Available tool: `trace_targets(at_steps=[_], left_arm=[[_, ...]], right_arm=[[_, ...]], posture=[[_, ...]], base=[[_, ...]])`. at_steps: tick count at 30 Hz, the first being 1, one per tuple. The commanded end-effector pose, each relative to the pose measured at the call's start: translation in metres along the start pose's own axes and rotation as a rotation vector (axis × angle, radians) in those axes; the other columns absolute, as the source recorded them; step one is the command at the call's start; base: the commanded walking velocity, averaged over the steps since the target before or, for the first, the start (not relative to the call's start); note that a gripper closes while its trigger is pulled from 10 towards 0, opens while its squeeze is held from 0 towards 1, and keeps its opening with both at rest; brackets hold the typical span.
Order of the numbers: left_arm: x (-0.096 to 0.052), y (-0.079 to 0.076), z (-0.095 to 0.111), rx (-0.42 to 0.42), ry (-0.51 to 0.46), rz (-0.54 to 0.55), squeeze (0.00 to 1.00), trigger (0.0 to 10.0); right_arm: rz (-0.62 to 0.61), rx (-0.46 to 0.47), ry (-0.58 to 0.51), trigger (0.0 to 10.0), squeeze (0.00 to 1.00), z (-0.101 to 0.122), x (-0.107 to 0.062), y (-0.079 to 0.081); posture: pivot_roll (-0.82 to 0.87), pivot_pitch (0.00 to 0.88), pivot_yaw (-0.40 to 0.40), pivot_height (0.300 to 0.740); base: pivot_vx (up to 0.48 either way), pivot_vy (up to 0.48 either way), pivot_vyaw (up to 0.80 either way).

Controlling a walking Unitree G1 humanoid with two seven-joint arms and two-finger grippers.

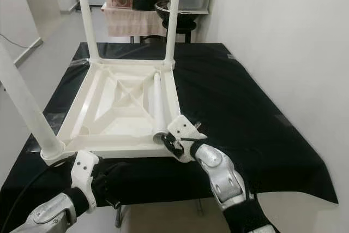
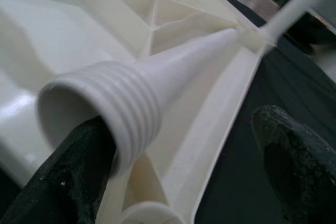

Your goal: Building children table

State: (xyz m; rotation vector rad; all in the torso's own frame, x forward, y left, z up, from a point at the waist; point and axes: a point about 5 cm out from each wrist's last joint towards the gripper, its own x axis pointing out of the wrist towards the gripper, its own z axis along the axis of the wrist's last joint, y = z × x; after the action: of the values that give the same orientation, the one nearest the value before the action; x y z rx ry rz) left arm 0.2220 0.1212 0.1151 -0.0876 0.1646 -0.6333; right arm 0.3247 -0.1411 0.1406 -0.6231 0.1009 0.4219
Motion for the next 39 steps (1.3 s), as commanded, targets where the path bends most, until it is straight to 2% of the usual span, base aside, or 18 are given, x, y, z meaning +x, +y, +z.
trace_targets(at_steps=[1,3,4,10,11,12,13,14,20,31,34,36,38,39], left_arm=[[-0.002,-0.001,-0.003,0.005,0.021,-0.008,0.0,10.0],[-0.001,-0.001,-0.003,0.003,0.021,-0.008,0.0,10.0],[-0.001,-0.002,-0.003,0.0,0.02,-0.01,0.0,10.0],[0.0,-0.003,-0.004,-0.003,0.021,-0.012,0.0,10.0],[0.0,-0.003,-0.004,-0.003,0.021,-0.013,0.0,10.0],[0.001,-0.003,-0.003,-0.002,0.021,-0.012,0.0,10.0],[0.001,-0.003,-0.003,-0.002,0.021,-0.012,0.0,10.0],[0.001,-0.003,-0.003,-0.001,0.02,-0.01,0.0,10.0],[0.001,-0.003,-0.003,-0.001,0.017,-0.005,0.0,10.0],[0.003,-0.003,-0.002,0.007,0.018,-0.01,0.0,10.0],[0.004,-0.001,-0.001,0.021,0.017,-0.009,0.0,10.0],[0.004,0.0,0.001,0.029,0.011,-0.002,0.0,10.0],[0.006,0.002,0.005,0.05,-0.002,0.005,0.0,10.0],[0.006,0.002,0.005,0.05,-0.002,0.005,0.0,10.0]], right_arm=[[-0.076,-0.026,0.043,10.0,0.0,-0.002,0.004,-0.005],[-0.105,-0.044,0.05,10.0,0.0,0.001,0.008,-0.003],[-0.132,0.039,0.057,10.0,0.0,0.008,0.017,0.006],[-0.141,0.111,0.045,10.0,0.0,0.02,0.03,0.02],[-0.126,0.126,0.033,9.4,0.0,0.023,0.034,0.025],[-0.118,0.134,0.021,2.5,0.0,0.027,0.039,0.028],[-0.118,0.134,0.021,2.5,0.0,0.027,0.039,0.028],[-0.117,0.136,0.015,0.0,0.0,0.029,0.043,0.03],[-0.151,0.135,0.024,0.0,0.0,0.031,0.051,0.026],[-0.173,0.139,0.043,0.0,0.0,0.022,0.048,0.019],[-0.179,0.185,0.018,0.0,0.0,0.021,0.046,0.012],[-0.191,0.246,-0.015,0.0,0.0,0.02,0.043,0.005],[-0.208,0.354,-0.044,0.0,0.0,0.018,0.039,-0.005],[-0.208,0.354,-0.044,0.0,0.0,0.018,0.039,-0.005]], posture=[[0.0,0.0,-0.06,0.74],[-0.01,0.0,-0.059,0.74],[0.0,0.0,-0.061,0.74],[0.0,0.0,-0.063,0.74],[0.01,0.0,-0.066,0.74],[0.01,0.0,-0.068,0.74],[0.01,0.0,-0.068,0.74],[0.02,0.0,-0.07,0.74],[0.01,0.0,-0.07,0.74],[0.01,0.0,-0.064,0.74],[0.0,0.0,-0.063,0.74],[0.0,0.0,-0.064,0.74],[0.0,0.0,-0.062,0.74],[0.0,0.0,-0.062,0.74]], base=[[0.0,0.0,0.0],[0.0,0.0,0.0],[0.0,0.0,0.0],[0.0,0.0,0.0],[0.0,0.0,0.0],[0.0,0.0,0.0],[0.0,0.0,0.0],[0.0,0.0,0.0],[0.0,0.0,0.0],[0.0,0.0,0.0],[0.0,0.0,0.0],[0.0,0.0,0.0],[0.0,0.0,0.0],[0.0,0.0,0.0]])
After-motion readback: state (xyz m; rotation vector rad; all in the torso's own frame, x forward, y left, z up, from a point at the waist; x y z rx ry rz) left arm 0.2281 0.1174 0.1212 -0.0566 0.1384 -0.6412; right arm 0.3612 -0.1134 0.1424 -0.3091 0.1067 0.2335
